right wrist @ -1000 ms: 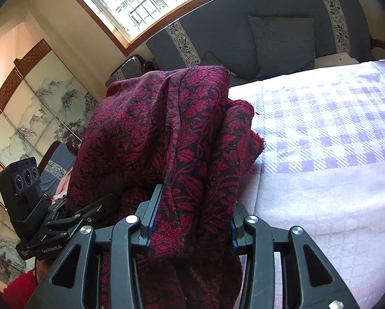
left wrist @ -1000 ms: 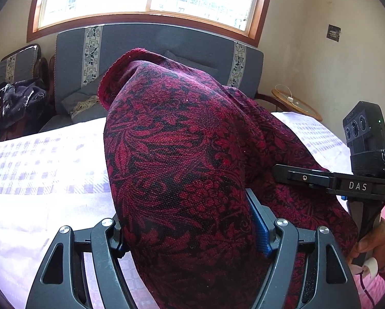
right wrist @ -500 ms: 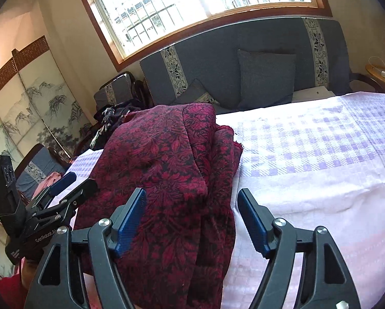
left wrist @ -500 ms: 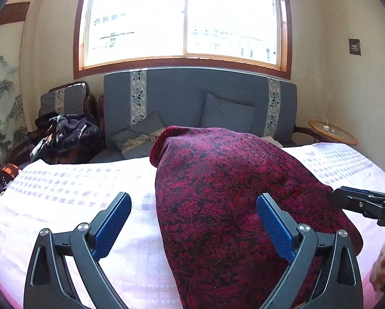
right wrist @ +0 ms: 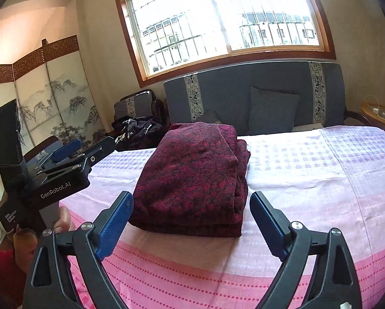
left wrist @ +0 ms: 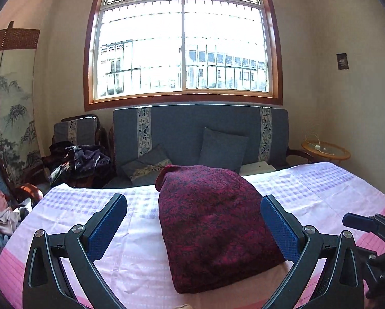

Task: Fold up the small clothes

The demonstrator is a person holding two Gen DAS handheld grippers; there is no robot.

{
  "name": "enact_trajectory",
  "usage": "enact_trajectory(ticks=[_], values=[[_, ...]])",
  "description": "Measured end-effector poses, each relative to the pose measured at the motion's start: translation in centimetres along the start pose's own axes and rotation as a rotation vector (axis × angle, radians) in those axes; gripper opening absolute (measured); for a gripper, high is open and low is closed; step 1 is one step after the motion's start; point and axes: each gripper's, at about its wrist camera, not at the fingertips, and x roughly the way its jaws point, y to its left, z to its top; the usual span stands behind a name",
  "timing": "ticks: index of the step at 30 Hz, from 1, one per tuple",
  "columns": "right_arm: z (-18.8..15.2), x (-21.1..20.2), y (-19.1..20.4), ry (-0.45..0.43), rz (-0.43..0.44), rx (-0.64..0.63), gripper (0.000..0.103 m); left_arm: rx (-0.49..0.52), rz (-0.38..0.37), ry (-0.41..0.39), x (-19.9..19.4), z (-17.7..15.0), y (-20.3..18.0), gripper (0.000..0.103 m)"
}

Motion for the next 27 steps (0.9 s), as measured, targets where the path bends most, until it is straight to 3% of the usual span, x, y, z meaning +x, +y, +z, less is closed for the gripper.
enact_trajectory(ticks=[5,13,18,21,23,27], values=[[-1.1,-2.0,0.8,0.001,-0.008,-0.014,0.094,0.006,0.014,-0.017,-3.2,0.7,-0.5,0.103],[-2.3,-5.5,2.2,-0.013,-0.015,-0.054,0.098,0.005,-0.044,-0.026,-7.0,1.1,-1.5,0.103],[-3.2,-6.9,3.0,-0.007,-0.026,-0.083,0.099,0.001,0.005,-0.024,-8.8,0.1,-2.2,0.103],[-3.7,-7.5,3.2,0.000,-0.035,-0.079,0.100,-0.013,-0.035,-0.007,-9.5,-0.6,-2.3,0.103],[-4.0,-7.8,3.2,0.006,-0.045,-0.071,0.100,-0.021,-0.027,-0.030,-10.3,-1.0,-2.5,0.103],[-4.4,-8.6,2.9,0.018,-0.065,-0.053,0.101,-0.004,-0.011,0.001,-11.0,-1.7,-3.0,0.103]])
